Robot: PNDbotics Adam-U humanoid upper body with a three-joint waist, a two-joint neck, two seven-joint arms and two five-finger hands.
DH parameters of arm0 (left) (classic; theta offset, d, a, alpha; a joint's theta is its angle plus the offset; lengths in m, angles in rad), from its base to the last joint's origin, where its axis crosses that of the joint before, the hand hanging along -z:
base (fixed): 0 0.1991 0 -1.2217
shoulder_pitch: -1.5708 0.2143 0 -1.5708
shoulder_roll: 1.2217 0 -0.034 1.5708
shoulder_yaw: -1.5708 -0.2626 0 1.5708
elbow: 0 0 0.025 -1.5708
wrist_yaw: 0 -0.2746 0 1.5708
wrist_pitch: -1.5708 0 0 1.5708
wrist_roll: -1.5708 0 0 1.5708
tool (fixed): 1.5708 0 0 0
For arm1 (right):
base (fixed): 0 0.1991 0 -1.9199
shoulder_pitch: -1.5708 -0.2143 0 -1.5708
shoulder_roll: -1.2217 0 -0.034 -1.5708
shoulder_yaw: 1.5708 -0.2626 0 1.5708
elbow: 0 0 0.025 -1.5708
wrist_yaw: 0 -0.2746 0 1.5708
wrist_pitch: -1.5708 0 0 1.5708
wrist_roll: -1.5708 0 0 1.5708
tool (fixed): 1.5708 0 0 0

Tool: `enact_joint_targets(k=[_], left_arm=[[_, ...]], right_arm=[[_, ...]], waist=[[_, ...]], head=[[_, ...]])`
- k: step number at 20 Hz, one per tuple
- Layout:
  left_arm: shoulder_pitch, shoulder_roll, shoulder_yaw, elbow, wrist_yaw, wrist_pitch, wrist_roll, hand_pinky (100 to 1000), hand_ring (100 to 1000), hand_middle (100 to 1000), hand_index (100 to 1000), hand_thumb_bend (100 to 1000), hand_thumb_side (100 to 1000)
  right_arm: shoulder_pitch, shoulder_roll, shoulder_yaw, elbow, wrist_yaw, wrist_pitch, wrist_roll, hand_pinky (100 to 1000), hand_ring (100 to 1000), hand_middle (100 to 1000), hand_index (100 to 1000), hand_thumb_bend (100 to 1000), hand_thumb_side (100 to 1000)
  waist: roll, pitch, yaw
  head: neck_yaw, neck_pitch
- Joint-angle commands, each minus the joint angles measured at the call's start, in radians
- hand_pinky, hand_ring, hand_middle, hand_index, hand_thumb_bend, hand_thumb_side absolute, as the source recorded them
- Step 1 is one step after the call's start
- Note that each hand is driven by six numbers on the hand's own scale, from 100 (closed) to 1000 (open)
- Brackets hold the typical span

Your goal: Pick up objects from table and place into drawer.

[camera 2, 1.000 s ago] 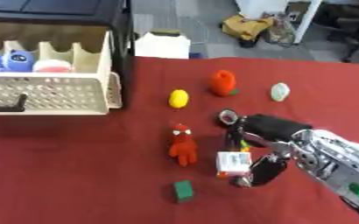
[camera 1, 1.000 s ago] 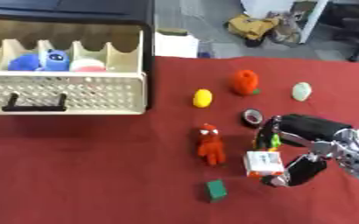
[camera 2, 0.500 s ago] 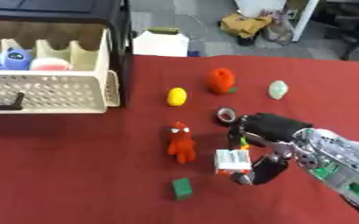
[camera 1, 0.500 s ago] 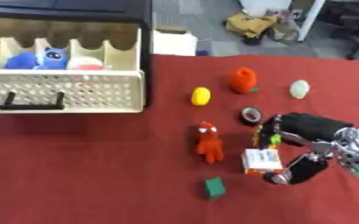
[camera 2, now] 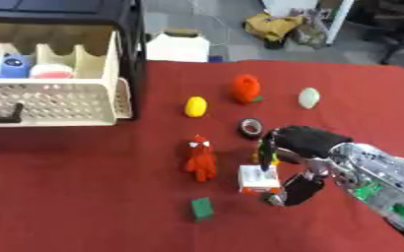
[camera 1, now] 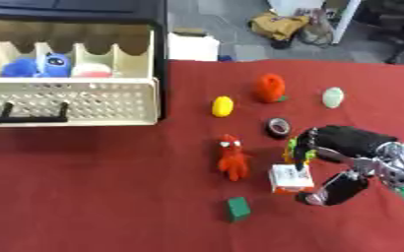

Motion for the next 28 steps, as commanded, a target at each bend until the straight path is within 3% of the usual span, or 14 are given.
enact_joint_targets(k=[1, 6, 7, 8, 16, 28], left_arm=[[-0.008, 0.011, 0.012, -0.012, -0.001, -0.002, -0.006, 460, 314, 366, 782, 100, 1000], [-0.008, 0.009, 0.011, -0.012, -0.001, -0.003, -0.010, 459, 314, 367, 782, 100, 1000], [-0.007, 0.008, 0.011, -0.012, -0.002, -0.002, -0.012, 459, 314, 367, 782, 100, 1000], [-0.007, 0.008, 0.010, -0.012, -0.001, -0.002, -0.013, 459, 314, 367, 782, 100, 1000], [-0.005, 0.005, 0.010, -0.012, -0.003, -0.001, -0.023, 459, 314, 368, 782, 100, 1000], [-0.006, 0.003, 0.010, -0.012, -0.003, 0.000, -0.032, 456, 314, 369, 780, 100, 1000]], right_arm=[[0.004, -0.034, -0.014, -0.002, 0.014, -0.001, -0.004, 664, 734, 564, 600, 440, 308], [0.004, -0.033, -0.012, -0.002, 0.008, -0.003, -0.009, 657, 726, 559, 654, 455, 294], [0.003, -0.032, -0.011, -0.006, 0.000, -0.004, -0.009, 653, 719, 555, 660, 481, 336], [0.002, -0.031, -0.012, -0.012, -0.010, -0.003, -0.010, 651, 717, 553, 664, 480, 284], [-0.013, -0.032, -0.014, -0.077, -0.085, 0.007, -0.028, 635, 696, 536, 718, 550, 280], [-0.015, -0.014, 0.017, -0.078, -0.027, 0.039, 0.003, 639, 704, 541, 734, 491, 295]], waist=[[0.006, -0.022, -0.003], [0.010, -0.021, -0.003], [0.010, -0.021, -0.003], [0.011, -0.021, -0.003], [0.010, -0.021, -0.002], [0.007, -0.021, -0.002]], head=[[-0.003, 0.005], [-0.008, 0.003], [-0.009, 0.002], [-0.010, 0.002], [-0.015, 0.001], [-0.018, 0.003]])
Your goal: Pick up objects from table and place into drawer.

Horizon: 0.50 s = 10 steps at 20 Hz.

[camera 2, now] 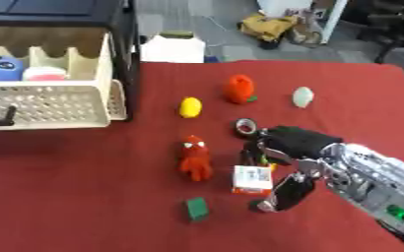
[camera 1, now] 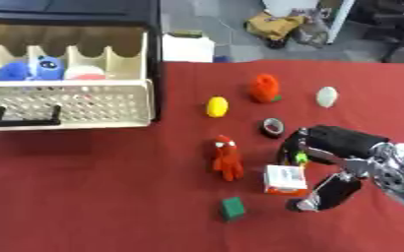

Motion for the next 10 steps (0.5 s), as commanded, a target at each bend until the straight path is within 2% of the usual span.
enact_joint_targets(k=[1, 10], left_arm=[[-0.010, 0.011, 0.008, -0.012, -0.002, -0.001, -0.005, 455, 314, 369, 780, 100, 1000], [-0.012, 0.008, 0.007, -0.012, 0.000, -0.001, -0.007, 454, 314, 370, 780, 100, 1000]], right_arm=[[-0.007, -0.012, -0.002, -0.017, 0.020, 0.016, 0.006, 636, 701, 537, 734, 491, 294], [-0.029, 0.020, 0.022, 0.007, 0.036, 0.040, 0.011, 636, 701, 537, 743, 483, 291]], waist=[[0.001, -0.018, -0.001], [0.000, -0.017, 0.001]], head=[[-0.002, 0.003], [-0.008, 0.002]])
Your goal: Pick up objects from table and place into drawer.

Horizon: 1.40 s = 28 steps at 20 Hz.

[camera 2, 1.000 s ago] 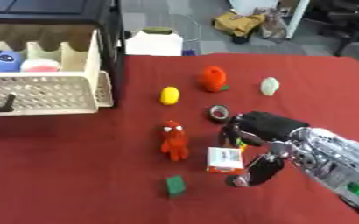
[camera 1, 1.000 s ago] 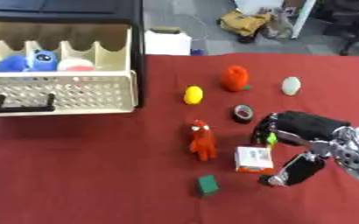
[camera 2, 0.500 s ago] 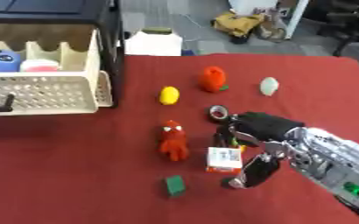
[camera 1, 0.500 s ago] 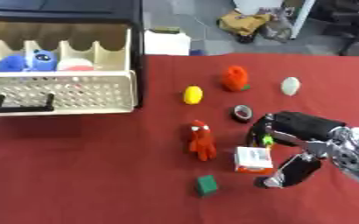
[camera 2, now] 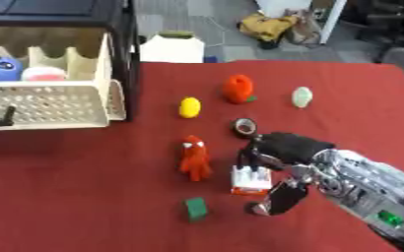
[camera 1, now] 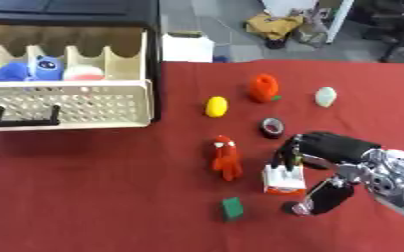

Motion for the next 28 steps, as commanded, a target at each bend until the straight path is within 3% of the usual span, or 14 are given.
enact_joint_targets(k=[1, 17, 28], left_arm=[[-0.012, 0.008, 0.007, -0.012, 0.000, 0.000, -0.002, 454, 314, 370, 780, 100, 1000], [-0.008, 0.009, 0.007, -0.012, -0.001, -0.001, -0.009, 450, 314, 372, 778, 100, 1000], [-0.004, 0.007, 0.007, -0.012, -0.005, -0.001, -0.017, 447, 318, 373, 777, 100, 1000]], right_arm=[[-0.012, -0.013, -0.001, 0.007, 0.019, 0.003, 0.000, 636, 703, 538, 742, 481, 290], [-0.002, -0.001, 0.015, 0.003, 0.089, 0.029, -0.041, 645, 711, 551, 754, 472, 324], [0.007, -0.022, -0.032, -0.015, 0.114, 0.053, -0.087, 661, 724, 555, 785, 476, 354]], waist=[[0.000, -0.017, -0.001], [0.004, -0.015, -0.004], [0.007, -0.004, -0.008]], head=[[-0.004, 0.002], [0.013, -0.036], [0.023, -0.050]])
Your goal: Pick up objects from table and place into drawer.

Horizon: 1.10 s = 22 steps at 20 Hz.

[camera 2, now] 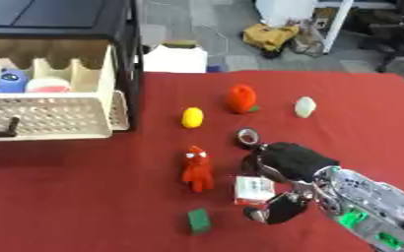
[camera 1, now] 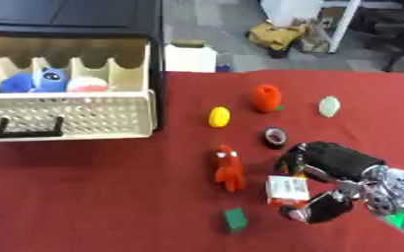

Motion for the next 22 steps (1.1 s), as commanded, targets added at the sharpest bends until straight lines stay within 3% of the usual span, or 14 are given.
enact_joint_targets(k=[1, 9, 22], left_arm=[[-0.008, 0.007, 0.006, -0.012, -0.005, 0.000, -0.007, 447, 319, 373, 777, 100, 1000], [-0.010, 0.006, 0.006, -0.012, -0.007, -0.001, -0.013, 446, 321, 374, 777, 100, 1000], [-0.010, 0.005, 0.008, -0.012, -0.008, -0.001, -0.018, 444, 322, 374, 775, 100, 1000]], right_arm=[[-0.009, -0.037, -0.028, -0.011, 0.009, 0.005, -0.013, 663, 727, 559, 788, 474, 356], [-0.029, -0.031, -0.033, 0.035, 0.018, 0.000, -0.027, 677, 760, 673, 810, 475, 363], [-0.022, -0.016, -0.020, 0.089, 0.016, -0.031, -0.002, 683, 776, 691, 808, 459, 335]], waist=[[0.001, -0.013, -0.001], [0.001, -0.008, 0.004], [0.001, -0.005, 0.002]], head=[[0.000, -0.011], [-0.018, -0.003], [-0.027, 0.000]])
